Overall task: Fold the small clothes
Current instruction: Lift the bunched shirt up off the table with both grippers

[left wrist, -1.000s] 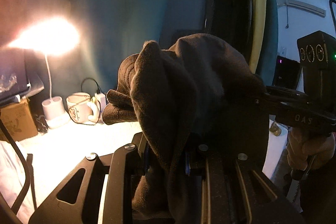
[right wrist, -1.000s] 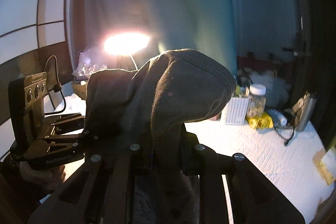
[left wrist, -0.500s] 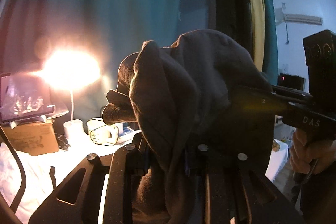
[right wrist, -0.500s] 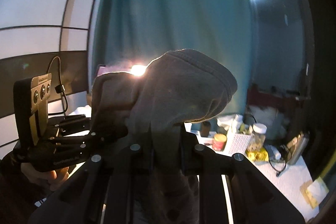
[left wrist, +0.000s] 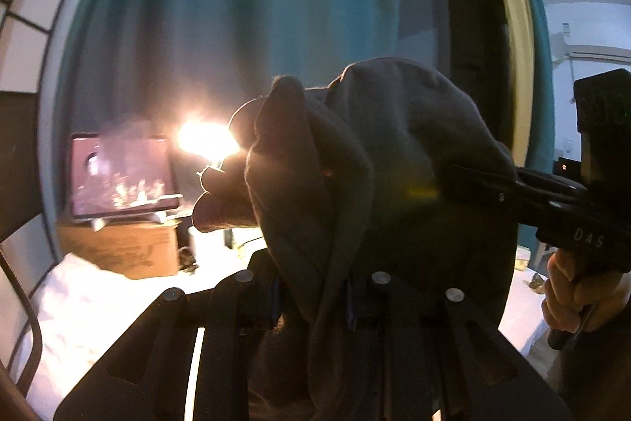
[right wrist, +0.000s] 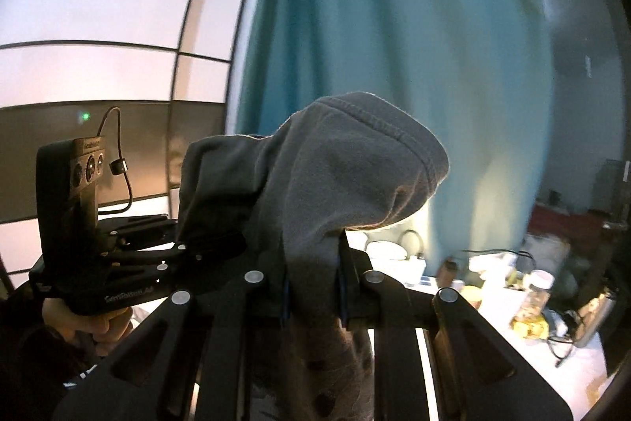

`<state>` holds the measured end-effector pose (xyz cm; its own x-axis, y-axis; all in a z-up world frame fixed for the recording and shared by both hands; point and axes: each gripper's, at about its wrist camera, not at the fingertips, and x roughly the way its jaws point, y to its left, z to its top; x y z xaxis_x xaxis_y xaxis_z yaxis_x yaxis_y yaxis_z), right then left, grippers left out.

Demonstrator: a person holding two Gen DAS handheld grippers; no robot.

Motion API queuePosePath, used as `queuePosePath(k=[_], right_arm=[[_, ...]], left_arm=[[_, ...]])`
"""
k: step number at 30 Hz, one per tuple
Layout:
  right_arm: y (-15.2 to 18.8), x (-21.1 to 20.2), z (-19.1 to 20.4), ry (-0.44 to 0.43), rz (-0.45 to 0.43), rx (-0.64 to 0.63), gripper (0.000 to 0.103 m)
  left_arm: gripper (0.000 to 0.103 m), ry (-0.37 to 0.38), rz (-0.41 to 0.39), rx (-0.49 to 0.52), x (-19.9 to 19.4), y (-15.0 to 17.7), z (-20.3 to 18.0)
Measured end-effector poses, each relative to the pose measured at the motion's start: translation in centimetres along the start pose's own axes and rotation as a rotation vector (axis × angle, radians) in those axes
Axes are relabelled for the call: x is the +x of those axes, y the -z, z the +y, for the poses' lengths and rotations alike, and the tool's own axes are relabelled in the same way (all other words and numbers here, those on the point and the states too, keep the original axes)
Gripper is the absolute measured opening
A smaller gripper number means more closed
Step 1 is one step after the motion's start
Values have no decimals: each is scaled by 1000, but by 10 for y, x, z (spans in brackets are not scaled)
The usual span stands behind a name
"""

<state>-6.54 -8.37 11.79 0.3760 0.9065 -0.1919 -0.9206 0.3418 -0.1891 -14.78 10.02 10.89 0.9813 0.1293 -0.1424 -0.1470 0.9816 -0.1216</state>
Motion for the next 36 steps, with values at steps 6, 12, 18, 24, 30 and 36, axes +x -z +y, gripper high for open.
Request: queuePosePath(k=[6, 12, 18, 24, 30, 36], right_arm=[[-3, 9, 36, -53, 1, -7, 19], [-3, 17, 60, -120, 0, -22, 19], [11, 38, 65, -99, 54, -16, 19], [26, 63, 47, -81, 111, 42, 19], [42, 96, 26, -51, 177, 87, 19], [54, 131, 9, -46, 244, 121, 19]], left_arm=[[21, -66, 21, -5, -26, 8, 16], [21, -124, 30, -23, -39, 11, 32], [21, -137, 88, -38, -27, 26, 39], [21, -130, 147, -43, -4, 38, 44], [21, -110, 206, -59, 28, 49, 57], [21, -121, 276, -62, 66, 61, 74]])
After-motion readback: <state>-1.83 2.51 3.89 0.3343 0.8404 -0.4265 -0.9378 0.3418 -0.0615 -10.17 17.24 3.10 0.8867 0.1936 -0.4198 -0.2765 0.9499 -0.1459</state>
